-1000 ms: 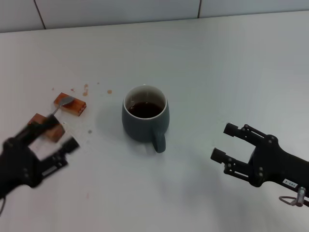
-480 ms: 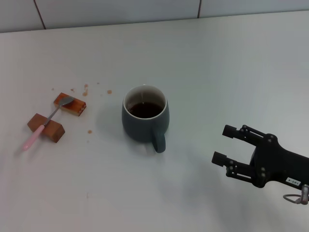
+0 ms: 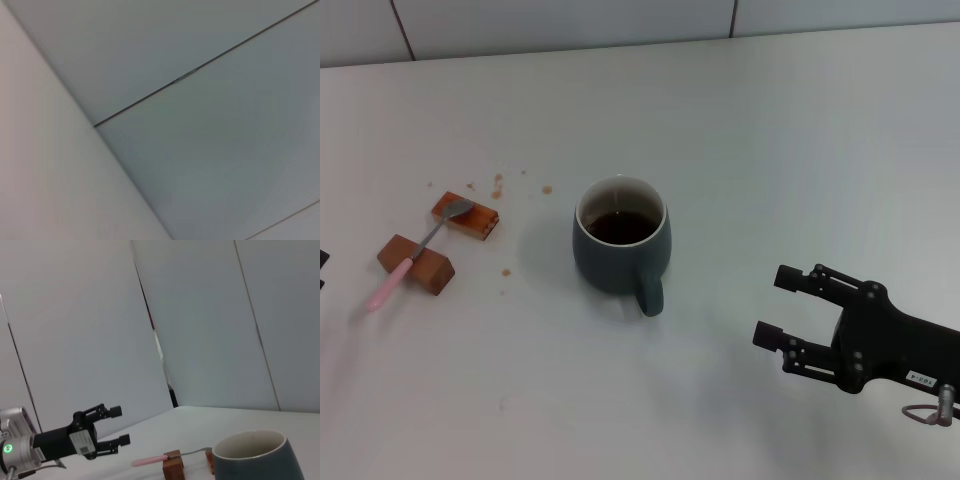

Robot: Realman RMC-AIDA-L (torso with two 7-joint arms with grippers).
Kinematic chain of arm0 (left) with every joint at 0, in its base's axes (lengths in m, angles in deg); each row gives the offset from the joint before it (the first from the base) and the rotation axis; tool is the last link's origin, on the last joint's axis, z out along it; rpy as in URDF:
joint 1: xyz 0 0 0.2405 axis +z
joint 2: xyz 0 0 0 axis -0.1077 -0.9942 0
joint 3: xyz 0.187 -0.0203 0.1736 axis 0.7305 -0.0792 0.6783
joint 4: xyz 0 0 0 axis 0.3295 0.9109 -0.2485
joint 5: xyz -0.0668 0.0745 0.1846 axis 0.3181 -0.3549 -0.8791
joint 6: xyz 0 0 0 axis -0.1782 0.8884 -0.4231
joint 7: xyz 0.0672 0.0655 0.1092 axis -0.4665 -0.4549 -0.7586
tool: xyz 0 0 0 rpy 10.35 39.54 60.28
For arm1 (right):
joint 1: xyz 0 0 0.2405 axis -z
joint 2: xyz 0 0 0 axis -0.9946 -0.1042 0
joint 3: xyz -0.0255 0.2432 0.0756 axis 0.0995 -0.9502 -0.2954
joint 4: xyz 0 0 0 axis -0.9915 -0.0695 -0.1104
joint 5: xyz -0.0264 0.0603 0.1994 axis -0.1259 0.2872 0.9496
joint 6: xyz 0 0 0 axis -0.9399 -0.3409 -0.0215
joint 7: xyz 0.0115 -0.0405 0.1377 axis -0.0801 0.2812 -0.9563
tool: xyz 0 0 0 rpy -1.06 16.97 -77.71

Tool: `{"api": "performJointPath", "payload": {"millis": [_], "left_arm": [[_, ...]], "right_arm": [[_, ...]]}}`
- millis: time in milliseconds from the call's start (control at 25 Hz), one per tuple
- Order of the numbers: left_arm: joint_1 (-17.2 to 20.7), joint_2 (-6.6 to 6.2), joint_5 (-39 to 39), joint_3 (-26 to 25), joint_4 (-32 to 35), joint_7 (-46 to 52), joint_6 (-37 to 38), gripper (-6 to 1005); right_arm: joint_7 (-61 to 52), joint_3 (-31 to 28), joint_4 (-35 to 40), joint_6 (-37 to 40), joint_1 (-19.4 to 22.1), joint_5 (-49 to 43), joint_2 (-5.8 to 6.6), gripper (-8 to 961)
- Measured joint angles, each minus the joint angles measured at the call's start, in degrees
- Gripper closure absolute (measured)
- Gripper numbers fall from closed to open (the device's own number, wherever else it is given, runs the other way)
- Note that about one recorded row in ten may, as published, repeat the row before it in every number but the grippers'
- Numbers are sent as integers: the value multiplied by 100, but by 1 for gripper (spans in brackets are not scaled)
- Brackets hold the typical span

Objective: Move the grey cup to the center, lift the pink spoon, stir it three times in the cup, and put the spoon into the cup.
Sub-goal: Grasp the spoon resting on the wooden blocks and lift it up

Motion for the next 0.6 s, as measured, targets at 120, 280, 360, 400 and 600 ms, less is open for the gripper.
{"api": "performJointPath", "payload": {"millis": [120, 280, 360, 400, 600], "left_arm": [[27, -1, -52, 5, -21, 54, -138, 164], [28, 2, -58, 156, -90, 102, -318, 164], [19, 10, -60, 216, -114, 130, -383, 164], [19, 10, -60, 216, -114, 130, -383, 164], [1, 9, -62, 240, -190, 137, -446, 163]], "right_arm": [[-1, 3, -15, -6, -15, 0, -3, 164], [-4, 9, -18, -18, -23, 0, -3, 164], [-6, 52, -26, -59, -24, 0, -6, 164], [-6, 52, -26, -59, -24, 0, -6, 164], [-8, 81, -36, -86, -31, 0, -14, 164]]}}
